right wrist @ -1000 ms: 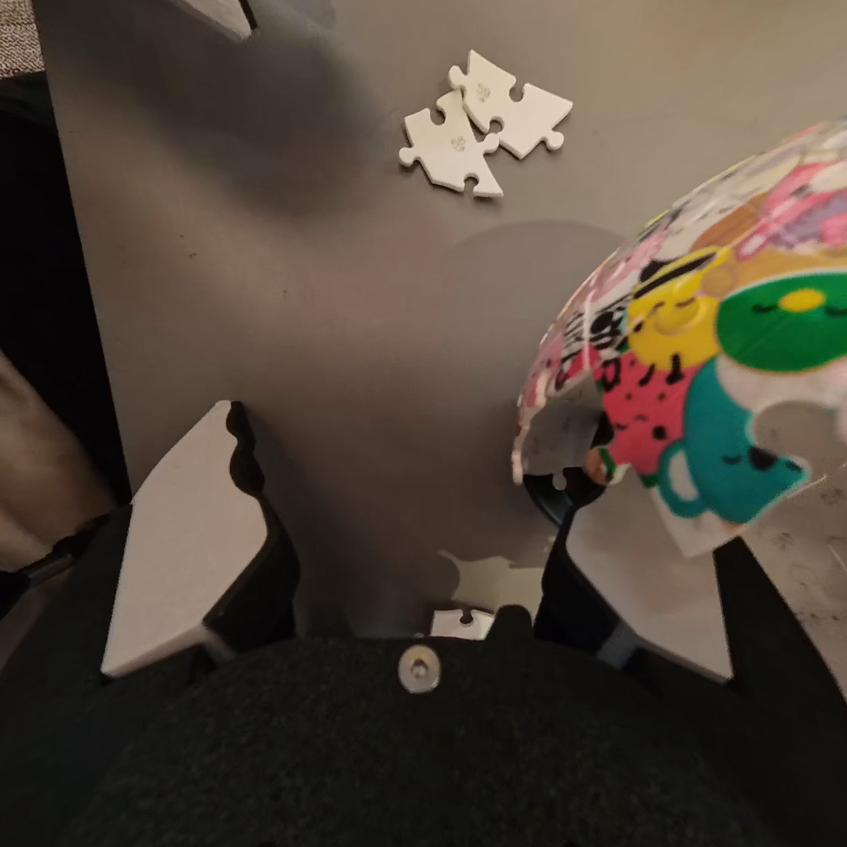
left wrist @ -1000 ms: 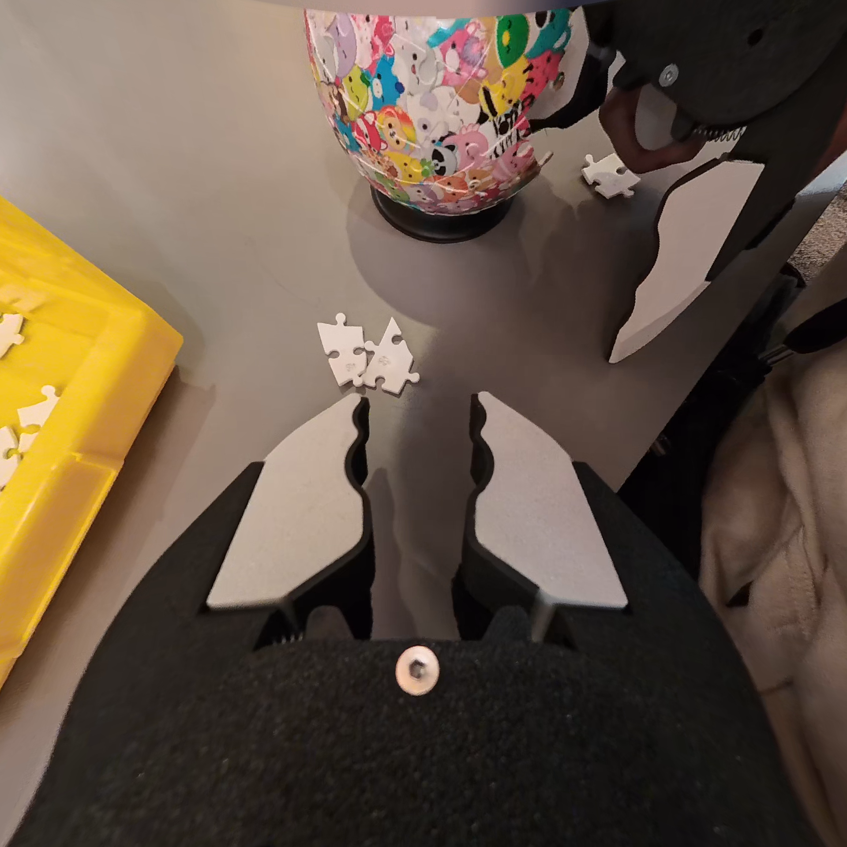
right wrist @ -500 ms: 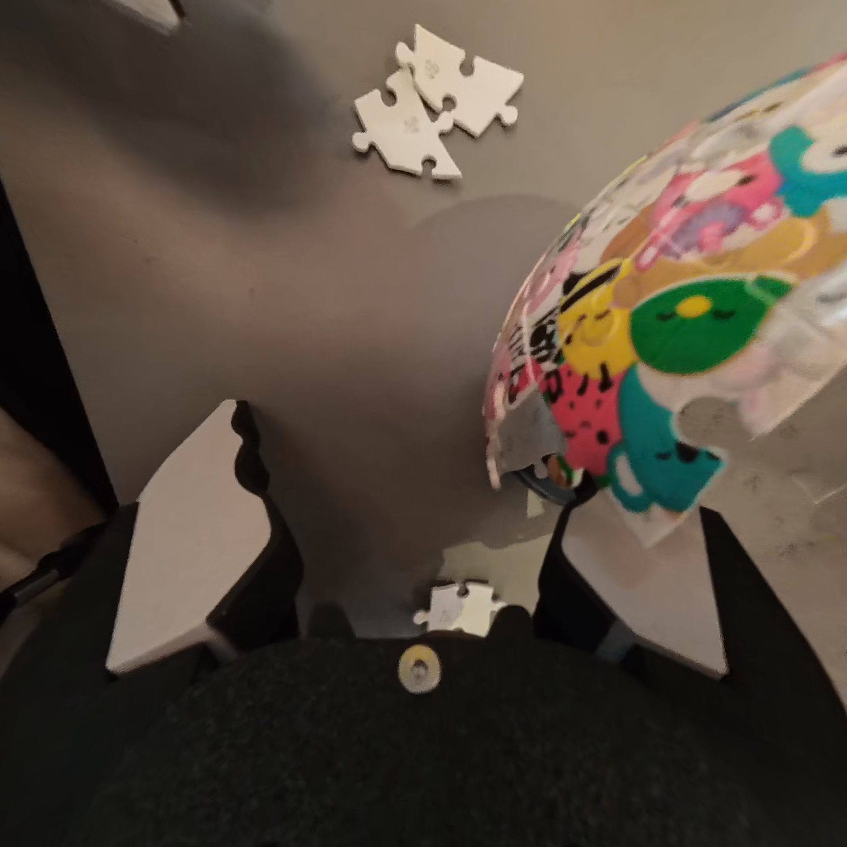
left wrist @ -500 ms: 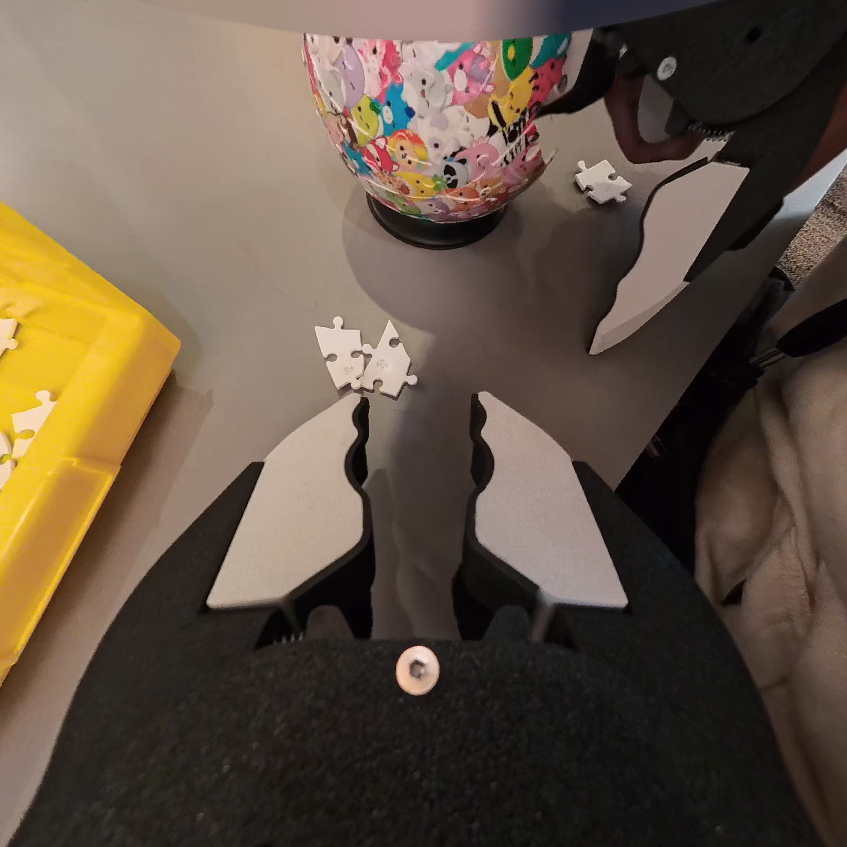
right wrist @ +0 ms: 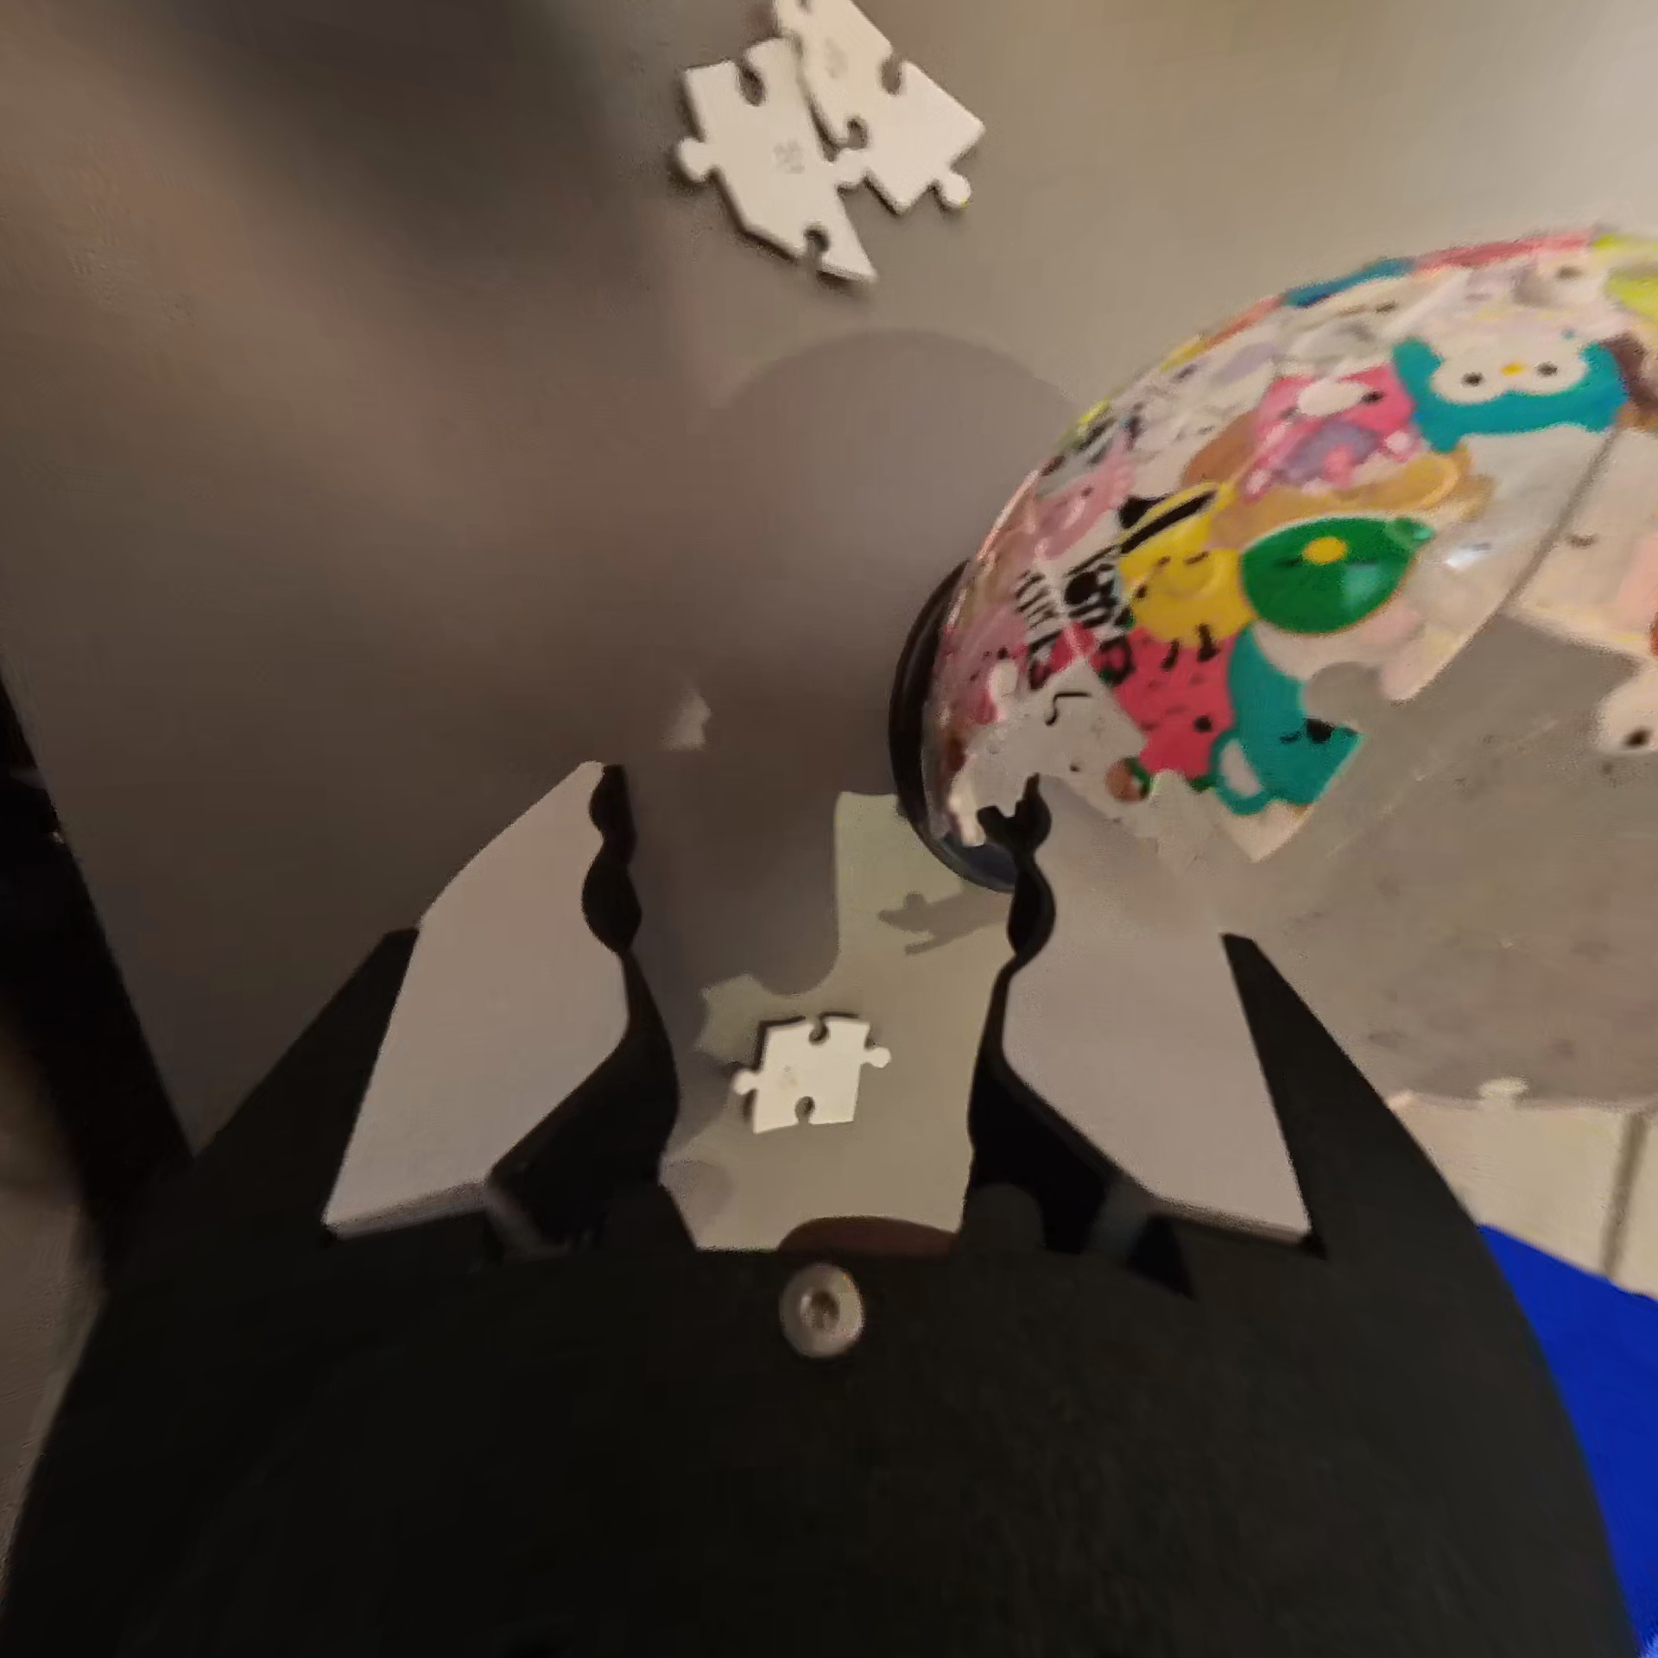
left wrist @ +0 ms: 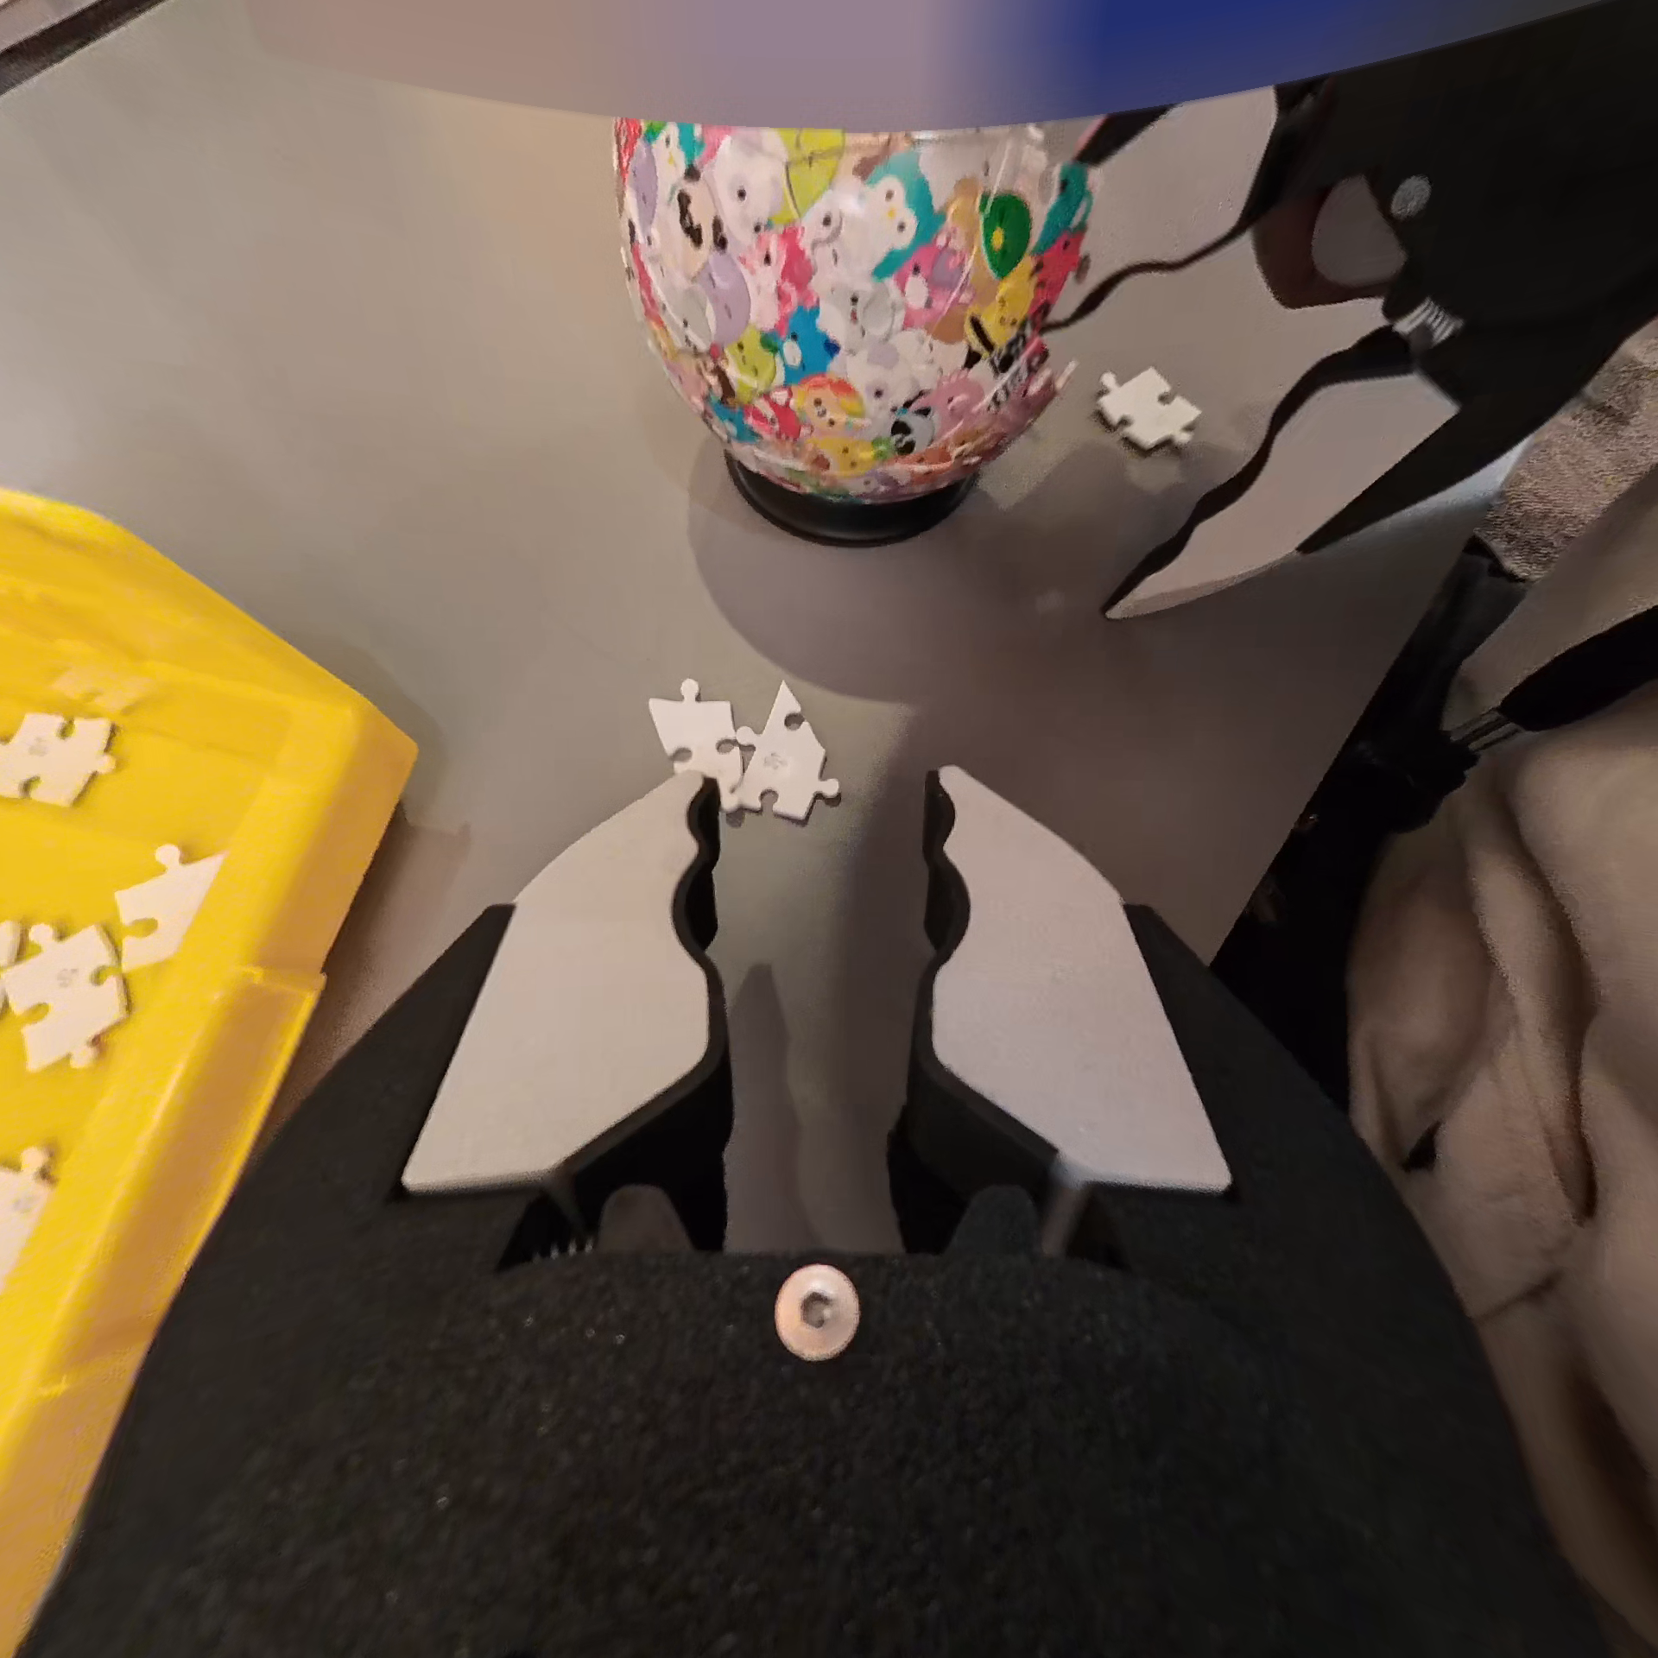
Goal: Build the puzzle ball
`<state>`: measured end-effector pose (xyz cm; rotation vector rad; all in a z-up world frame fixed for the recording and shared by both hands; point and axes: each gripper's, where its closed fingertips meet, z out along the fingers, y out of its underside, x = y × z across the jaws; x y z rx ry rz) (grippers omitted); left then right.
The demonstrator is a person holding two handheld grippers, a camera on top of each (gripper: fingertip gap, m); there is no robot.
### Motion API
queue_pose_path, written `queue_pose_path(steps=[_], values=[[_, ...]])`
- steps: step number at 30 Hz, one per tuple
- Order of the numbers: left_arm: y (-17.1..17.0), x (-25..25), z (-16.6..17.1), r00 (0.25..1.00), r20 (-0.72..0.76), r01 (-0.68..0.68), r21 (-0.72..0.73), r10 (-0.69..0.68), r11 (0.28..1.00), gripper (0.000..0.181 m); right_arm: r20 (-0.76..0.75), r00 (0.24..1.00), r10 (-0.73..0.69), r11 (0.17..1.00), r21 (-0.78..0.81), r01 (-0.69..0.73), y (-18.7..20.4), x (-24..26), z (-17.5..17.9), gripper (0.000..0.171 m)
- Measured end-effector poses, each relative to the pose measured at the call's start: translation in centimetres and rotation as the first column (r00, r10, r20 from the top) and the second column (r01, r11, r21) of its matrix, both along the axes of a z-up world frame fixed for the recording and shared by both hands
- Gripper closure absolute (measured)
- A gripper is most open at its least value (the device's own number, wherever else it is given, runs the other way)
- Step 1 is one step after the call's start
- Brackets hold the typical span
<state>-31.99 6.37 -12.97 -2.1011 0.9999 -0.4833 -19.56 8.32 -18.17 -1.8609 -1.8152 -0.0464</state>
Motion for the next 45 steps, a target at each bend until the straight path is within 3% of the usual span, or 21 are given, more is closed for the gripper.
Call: queue_pose_path(steps=[3, 4, 6, 8, 12, 17, 19, 22, 24, 25, 27, 28, 29, 31, 32, 34, 36, 39, 41, 45], values=[[0.4, 0.8, 0.7, 0.999, 0.027, 0.035, 0.007, -0.036, 0.999, 0.137, -0.011, 1.000, 0.023, 0.993, 0.118, -0.022, 1.2, 0.2, 0.6, 0.083], [0.4, 1.0, 0.8, 0.999, 0.029, 0.044, 0.009, -0.045, 0.999, 0.136, 0.000, 1.000, 0.000, 0.991, 0.132, 0.000, 1.6, 0.6, 0.6, 0.088], [0.5, 1.3, 0.9, 0.998, 0.026, 0.056, 0.020, -0.057, 0.998, 0.136, 0.025, 0.999, -0.039, 0.998, 0.050, 0.038, 1.3, 0.9, 0.0, 0.106], [0.5, 1.5, 1.0, 0.998, 0.028, 0.061, 0.026, -0.061, 0.998, 0.136, 0.026, 0.997, -0.068, 0.997, -0.027, 0.069, 0.9, 0.8, -0.4, 0.113], [0.5, 1.3, 0.9, 0.998, 0.046, 0.048, 0.022, -0.049, 0.999, 0.136, 0.018, 0.992, -0.128, 0.988, -0.081, 0.129, 1.5, 1.0, -0.5, 0.106], [0.1, 1.1, 0.7, 0.996, 0.078, 0.036, 0.005, -0.036, 0.999, 0.136, -0.082, 0.996, -0.038, 0.997, -0.062, 0.033, -1.0, 1.2, 0.5, 0.104], [0.0, 1.5, 0.9, 0.993, 0.114, 0.042, 0.003, -0.042, 0.999, 0.136, -0.152, 0.988, -0.018, 0.999, -0.047, 0.011, -1.0, 0.9, 1.4, 0.095], [-0.6, 2.4, 1.0, 0.986, 0.153, 0.066, -0.005, -0.065, 0.998, 0.136, -0.326, 0.945, 0.009, 0.999, -0.036, -0.022, -0.2, 0.5, 2.9, 0.107], [-1.0, 2.7, 1.0, 0.983, 0.170, 0.074, -0.005, -0.072, 0.997, 0.136, -0.519, 0.854, -0.030, 0.980, -0.183, -0.076, -1.3, 0.2, 3.9, 0.106], [-1.2, 2.9, 1.0, 0.981, 0.179, 0.074, -0.008, -0.071, 0.997, 0.136, -0.638, 0.763, -0.102, 0.955, -0.278, -0.104, -1.8, 0.0, 5.2, 0.102], [-1.6, 3.1, 1.3, 0.978, 0.195, 0.073, -0.010, -0.070, 0.997, 0.136, -0.813, 0.511, -0.280, 0.860, -0.449, -0.242, -2.4, 0.4, 8.7, 0.105], [-1.8, 3.2, 1.4, 0.977, 0.200, 0.071, -0.007, -0.069, 0.997, 0.136, -0.856, 0.396, -0.332, 0.803, -0.477, -0.357, -2.8, 1.1, 10.4, 0.121], [-2.0, 3.2, 1.5, 0.977, 0.203, 0.069, -0.006, -0.066, 0.998, 0.136, -0.859, 0.320, -0.399, 0.756, -0.506, -0.416, -2.8, 2.0, 11.4, 0.121], [-2.6, 3.5, 1.5, 0.973, 0.220, 0.068, -0.010, -0.064, 0.998, 0.136, -0.813, 0.272, -0.514, 0.752, -0.580, -0.314, -1.3, 3.7, 10.9, 0.122], [-2.9, 3.7, 1.5, 0.971, 0.231, 0.066, -0.017, -0.060, 0.998, 0.136, -0.794, 0.318, -0.519, 0.797, -0.583, -0.156, -0.4, 4.6, 9.4, 0.105], [-3.5, 4.1, 1.3, 0.966, 0.255, 0.061, -0.032, -0.051, 0.998, 0.136, -0.716, 0.533, -0.452, 0.869, -0.489, 0.080, -0.6, 6.3, 6.2, 0.114], [-4.1, 4.5, 1.3, 0.958, 0.284, 0.060, -0.044, -0.045, 0.997, 0.136, -0.631, 0.654, -0.418, 0.905, -0.351, 0.240, -0.6, 7.7, 4.6, 0.113], [-5.0, 5.0, 1.1, 0.950, 0.310, 0.062, -0.059, -0.041, 0.996, 0.136, -0.637, 0.706, -0.309, 0.951, -0.229, 0.209, -1.8, 6.1, 4.7, 0.113], [-5.4, 5.2, 1.0, 0.944, 0.328, 0.065, -0.069, -0.038, 0.996, 0.135, -0.631, 0.726, -0.274, 0.950, -0.295, 0.102, -3.4, 4.3, 4.3, 0.104], [-6.0, 5.1, 0.8, 0.941, 0.336, 0.068, -0.078, -0.038, 0.995, 0.135, -0.508, 0.850, -0.138, 0.985, -0.159, 0.065, -0.7, 3.4, 3.3, 0.092]])
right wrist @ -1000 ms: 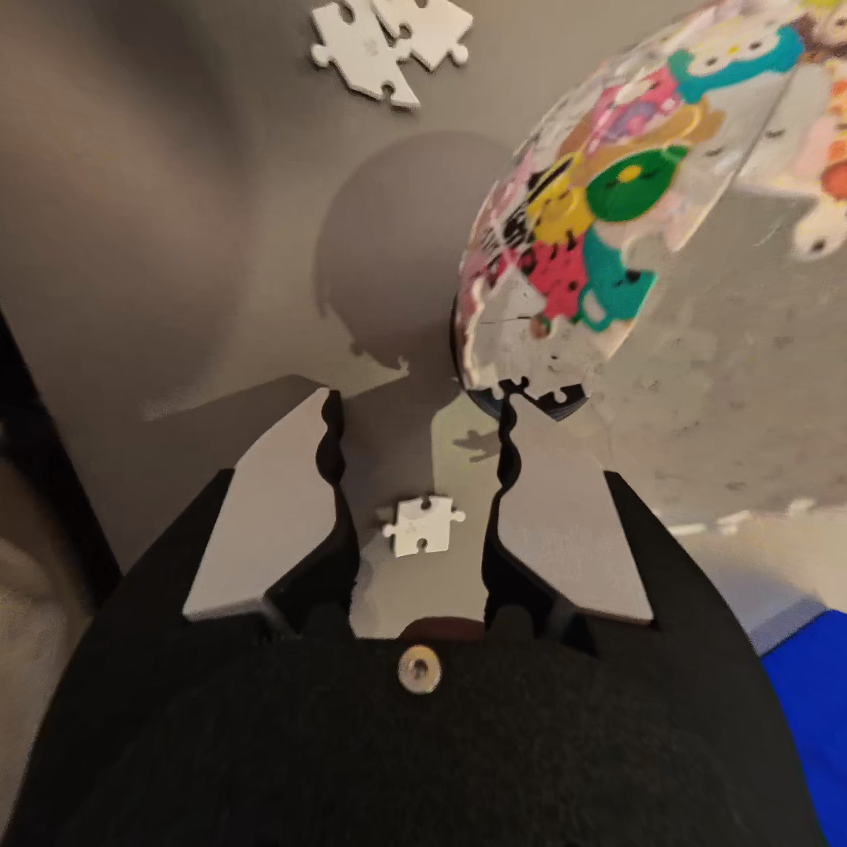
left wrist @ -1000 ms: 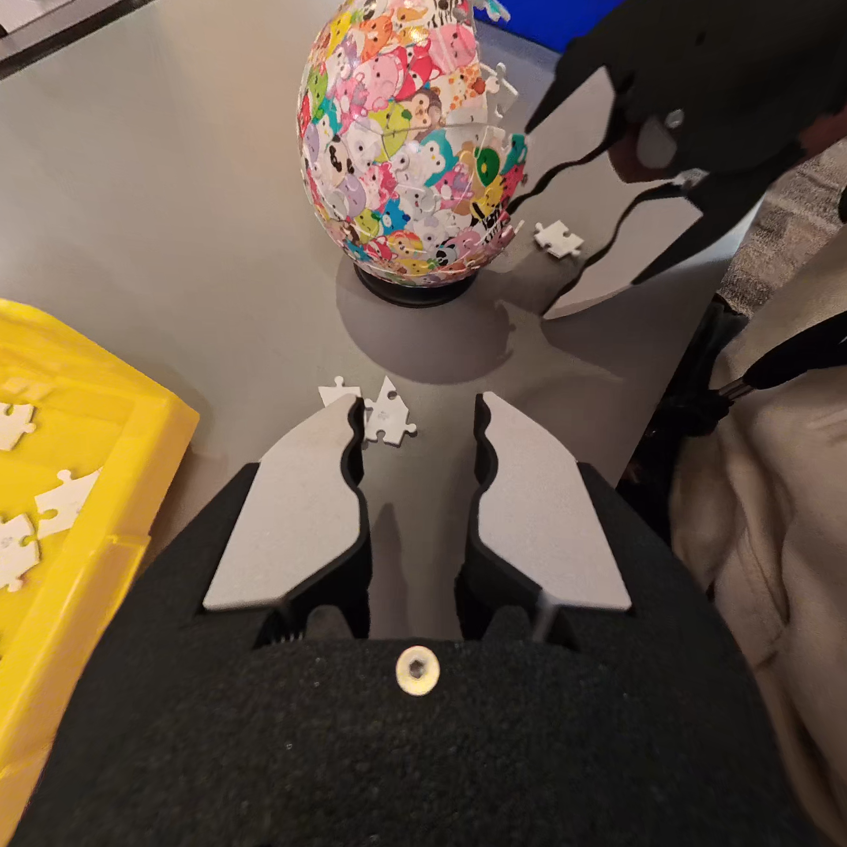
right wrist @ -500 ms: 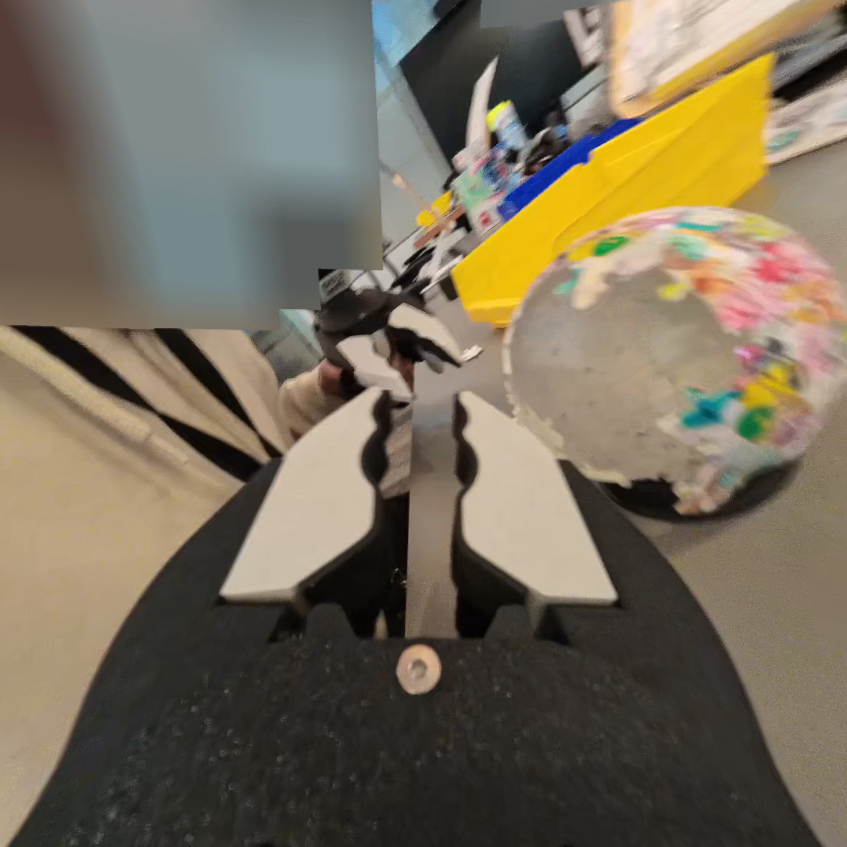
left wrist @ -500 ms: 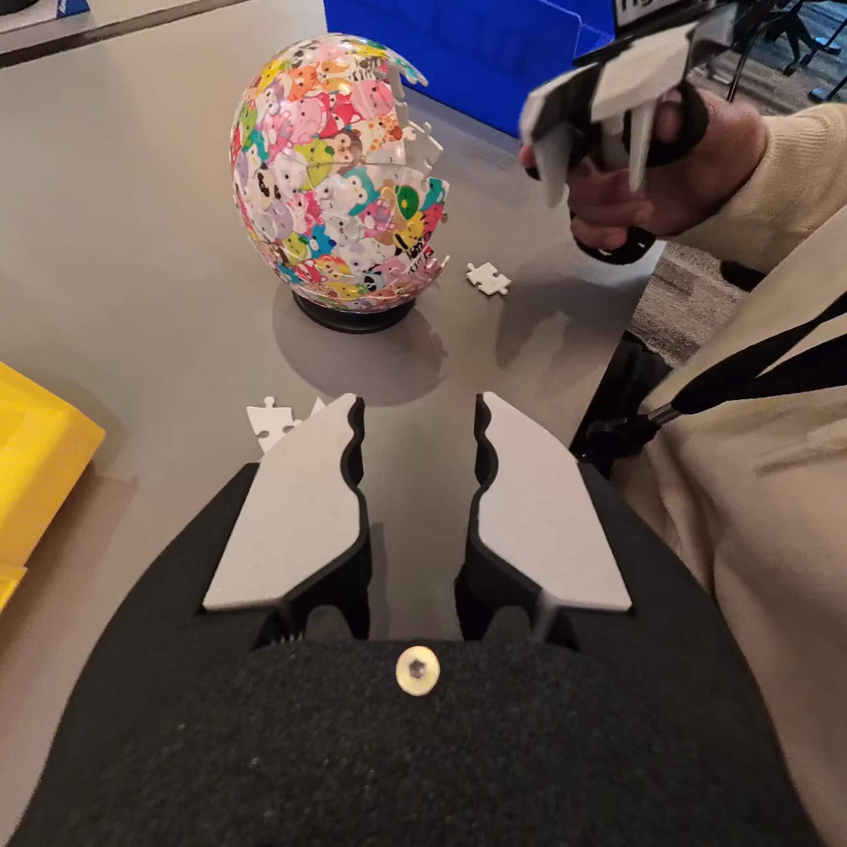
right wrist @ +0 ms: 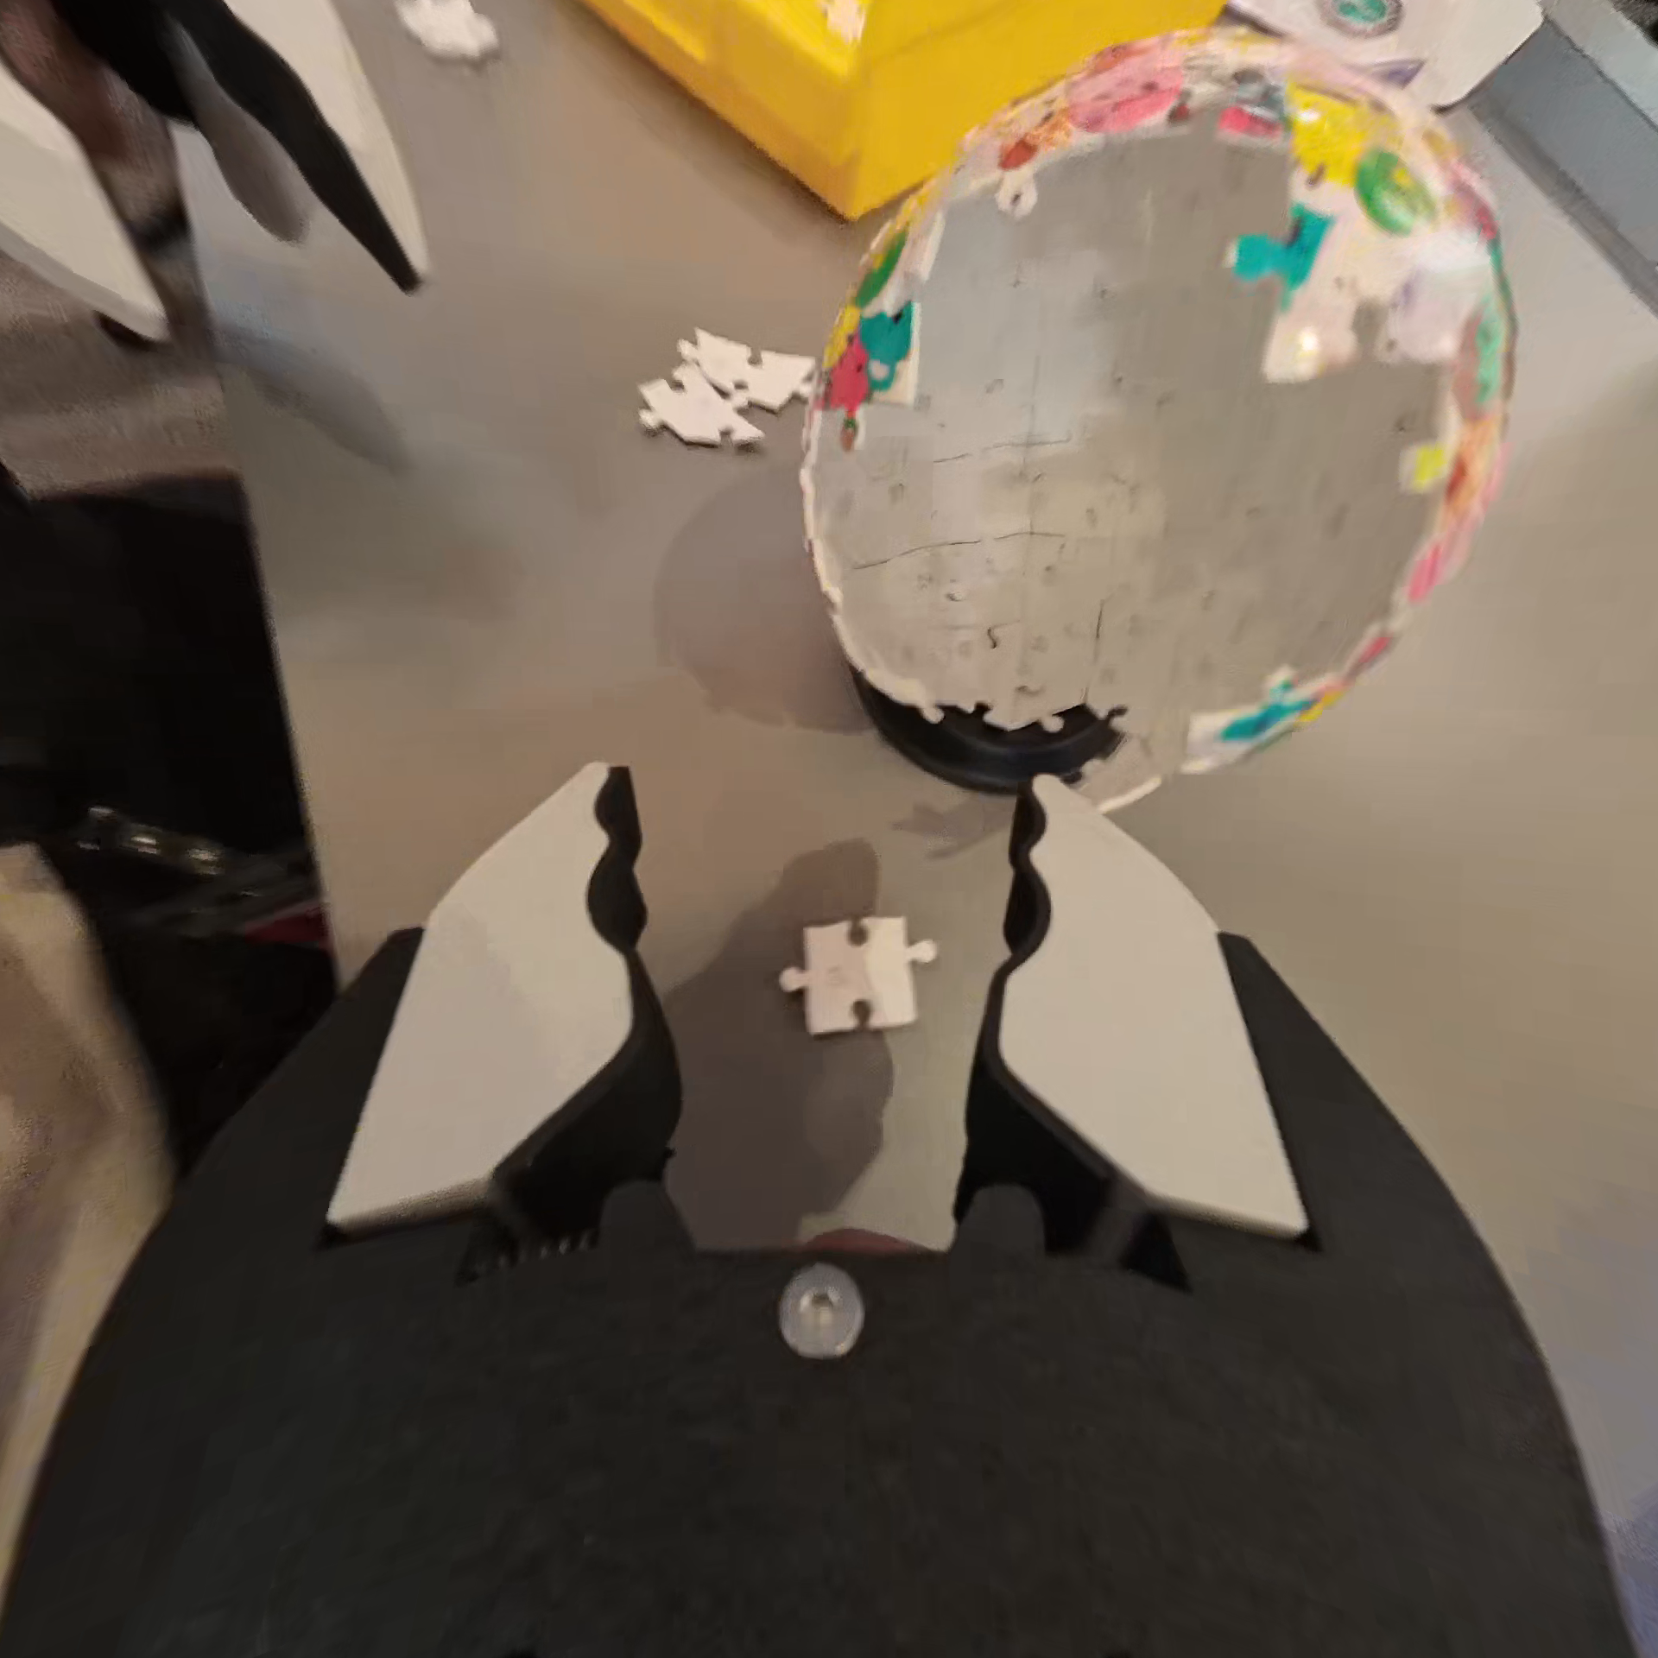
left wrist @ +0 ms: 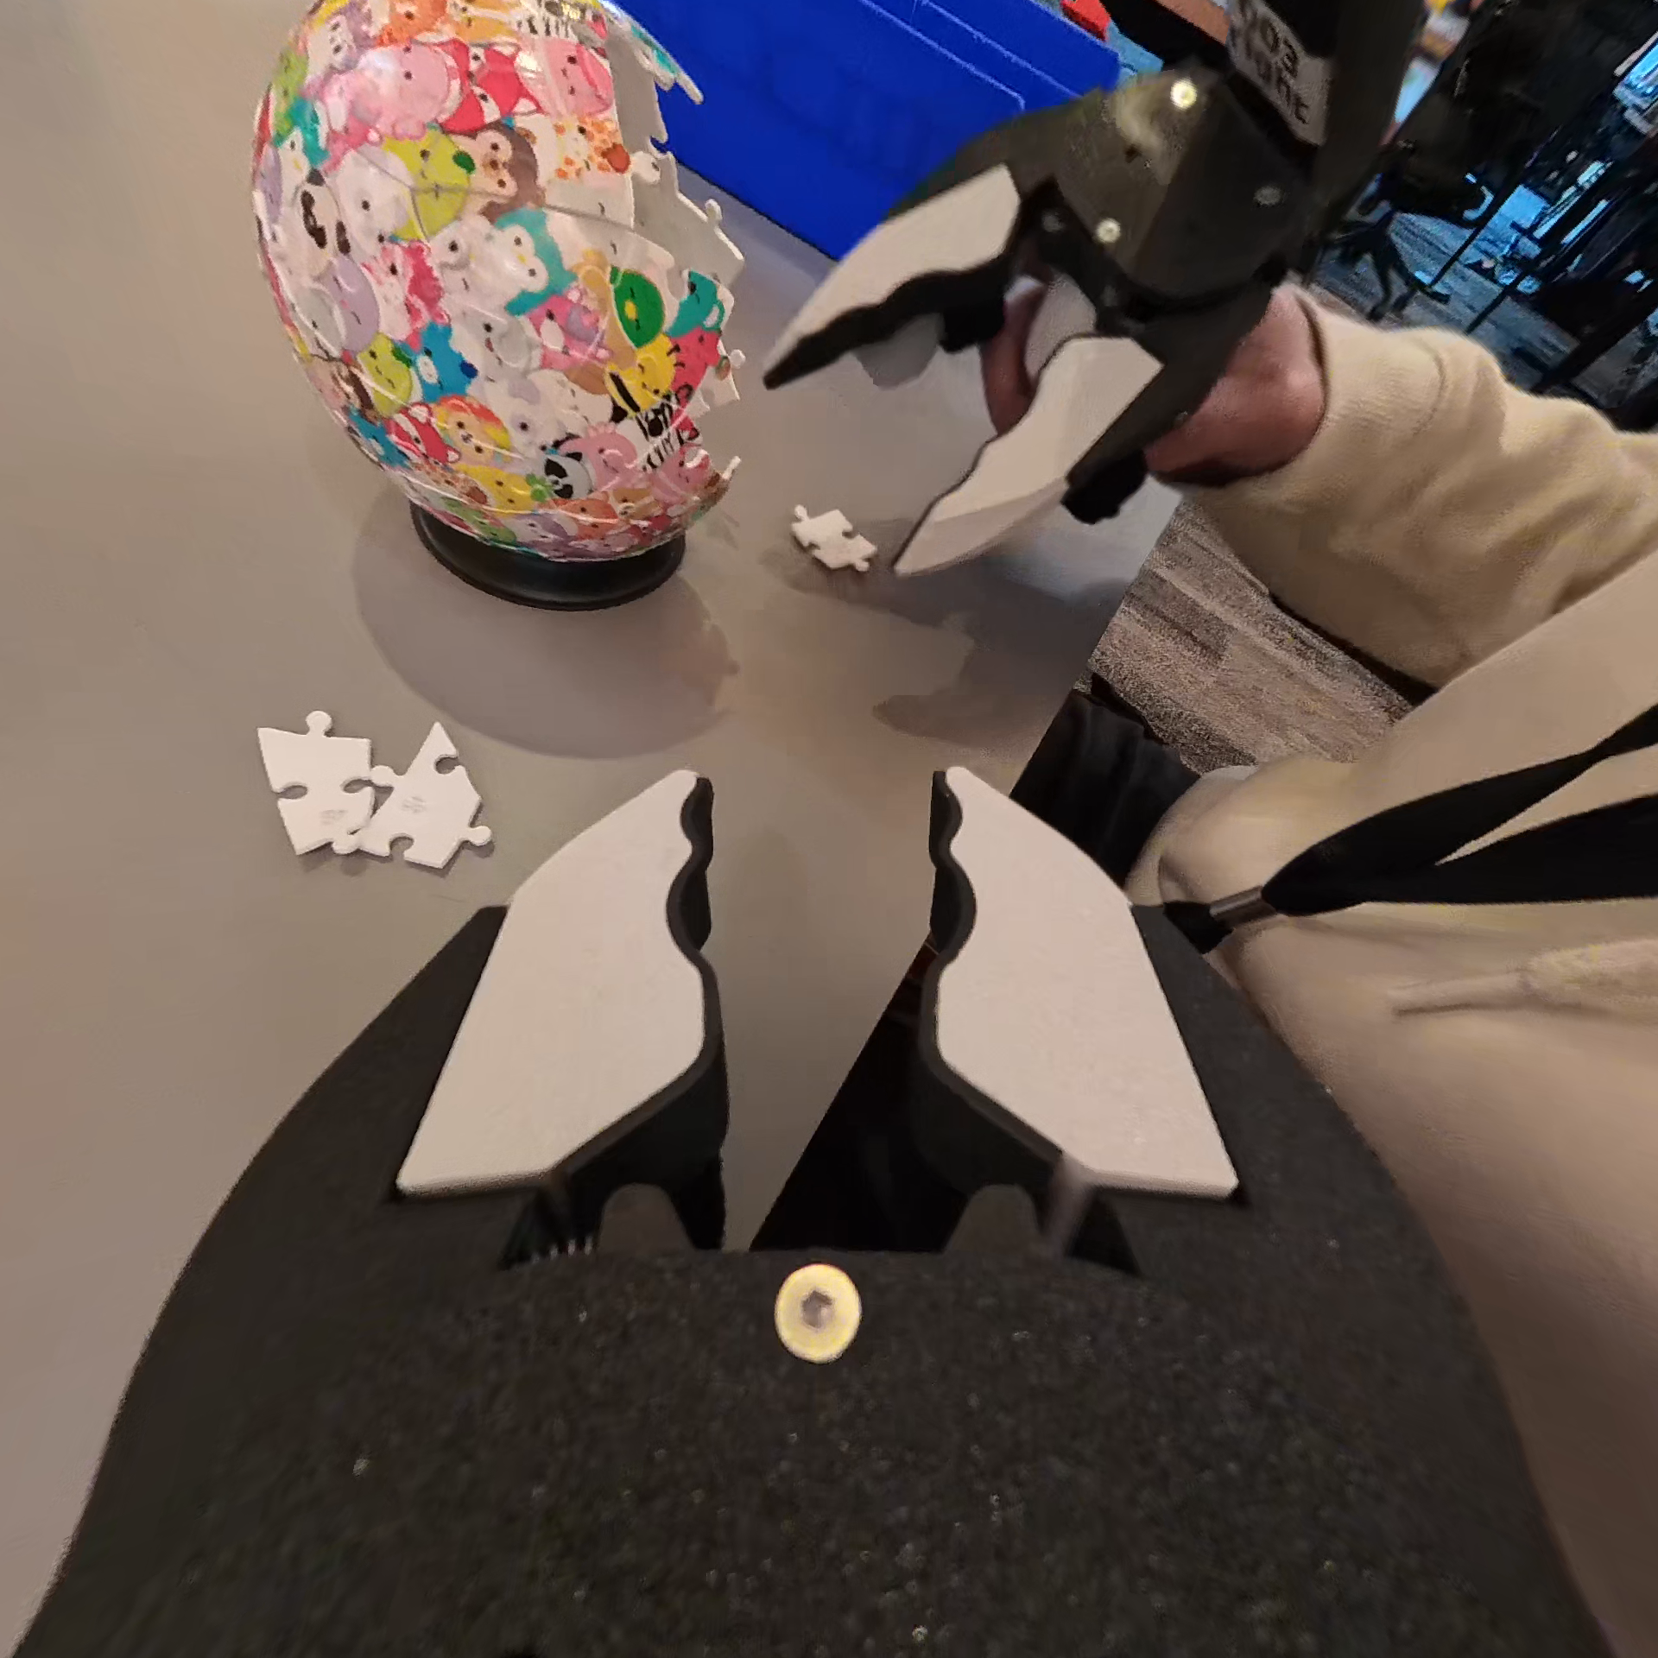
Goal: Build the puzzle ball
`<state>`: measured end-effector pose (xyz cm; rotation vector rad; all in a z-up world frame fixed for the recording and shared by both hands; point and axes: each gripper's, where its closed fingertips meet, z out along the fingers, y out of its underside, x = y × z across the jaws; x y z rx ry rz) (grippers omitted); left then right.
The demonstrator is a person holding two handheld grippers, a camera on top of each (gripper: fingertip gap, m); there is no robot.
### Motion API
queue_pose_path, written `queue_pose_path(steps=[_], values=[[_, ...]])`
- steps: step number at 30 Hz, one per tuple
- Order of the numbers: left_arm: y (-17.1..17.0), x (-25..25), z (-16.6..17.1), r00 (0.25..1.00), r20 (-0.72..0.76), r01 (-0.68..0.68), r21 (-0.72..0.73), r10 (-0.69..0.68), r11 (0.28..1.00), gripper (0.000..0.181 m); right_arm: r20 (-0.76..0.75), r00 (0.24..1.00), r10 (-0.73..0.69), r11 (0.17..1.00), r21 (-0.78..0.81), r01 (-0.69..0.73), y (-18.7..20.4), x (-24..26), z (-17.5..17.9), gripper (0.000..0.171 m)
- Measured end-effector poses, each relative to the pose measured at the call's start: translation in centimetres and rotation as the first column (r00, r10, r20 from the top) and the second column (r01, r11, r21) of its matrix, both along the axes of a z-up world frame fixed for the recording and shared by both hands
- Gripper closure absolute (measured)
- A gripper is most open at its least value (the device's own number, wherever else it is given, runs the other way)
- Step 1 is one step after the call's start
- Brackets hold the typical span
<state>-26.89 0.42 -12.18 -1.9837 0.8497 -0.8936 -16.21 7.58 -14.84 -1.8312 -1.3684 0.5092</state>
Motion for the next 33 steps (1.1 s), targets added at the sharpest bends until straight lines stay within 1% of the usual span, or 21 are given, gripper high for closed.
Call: queue_pose_path(steps=[2, 3, 4, 6, 8, 9, 13, 19, 21, 22, 23, 28, 33], values=[[0.0, 0.0, 0.1, 1.000, -0.002, -0.002, 0.001, 0.002, 1.000, 0.135, 0.050, 0.999, 0.019, 1.000, -0.003, -0.019, 0.5, -1.0, -0.3, 0.091], [-0.1, 0.0, 0.2, 1.000, 0.004, -0.002, -0.002, 0.002, 1.000, 0.135, 0.052, 0.998, 0.030, 0.999, -0.019, -0.029, 0.4, -1.5, -0.6, 0.094], [-0.2, 0.0, 0.3, 1.000, 0.013, -0.001, -0.006, 0.001, 1.000, 0.135, 0.086, 0.996, 0.033, 0.999, -0.026, -0.031, 0.5, -1.9, -1.2, 0.095], [-0.4, 0.3, 0.5, 1.000, 0.022, 0.005, -0.014, -0.005, 1.000, 0.134, 0.150, 0.989, 0.016, 0.999, 0.026, -0.020, 1.6, -2.2, -1.8, 0.095], [-0.5, 0.4, 0.4, 1.000, 0.017, 0.006, -0.011, -0.006, 1.000, 0.134, 0.123, 0.992, 0.009, 0.999, -0.033, -0.005, 2.1, -2.9, -1.9, 0.096], [-0.5, 0.4, 0.3, 1.000, 0.013, 0.007, -0.012, -0.007, 1.000, 0.134, 0.116, 0.993, 0.004, 0.999, -0.052, 0.002, 2.3, -3.1, -2.1, 0.093], [-0.4, 0.3, 0.2, 0.999, 0.032, 0.010, -0.029, -0.009, 1.000, 0.134, 0.152, 0.988, -0.011, 0.999, -0.033, 0.016, 3.1, -3.8, -2.5, 0.099], [-0.5, 0.1, 0.4, 0.998, 0.057, 0.028, -0.038, -0.025, 0.999, 0.133, 0.294, 0.953, -0.071, 0.997, -0.012, 0.078, 3.8, -3.8, -4.1, 0.102], [-0.5, 0.1, 0.6, 0.997, 0.070, 0.031, -0.042, -0.028, 0.999, 0.133, 0.297, 0.951, -0.081, 0.994, -0.040, 0.097, 3.8, -3.6, -4.2, 0.103], [-0.6, 0.1, 0.7, 0.997, 0.078, 0.033, -0.043, -0.030, 0.999, 0.133, 0.293, 0.954, -0.067, 0.994, -0.060, 0.089, 3.5, -3.7, -4.3, 0.108], [-0.6, 0.0, 0.8, 0.996, 0.084, 0.035, -0.045, -0.031, 0.998, 0.133, 0.286, 0.956, -0.061, 0.994, -0.065, 0.083, 3.5, -3.8, -4.3, 0.109], [-0.7, 0.1, 1.0, 0.995, 0.092, 0.043, -0.044, -0.039, 0.998, 0.133, 0.299, 0.953, -0.056, 0.993, -0.083, 0.085, 3.5, -3.9, -4.4, 0.109], [-0.8, 0.3, 1.1, 0.995, 0.092, 0.049, -0.042, -0.045, 0.998, 0.133, 0.304, 0.953, -0.009, 0.993, -0.107, 0.043, 3.5, -4.0, -4.4, 0.109]])
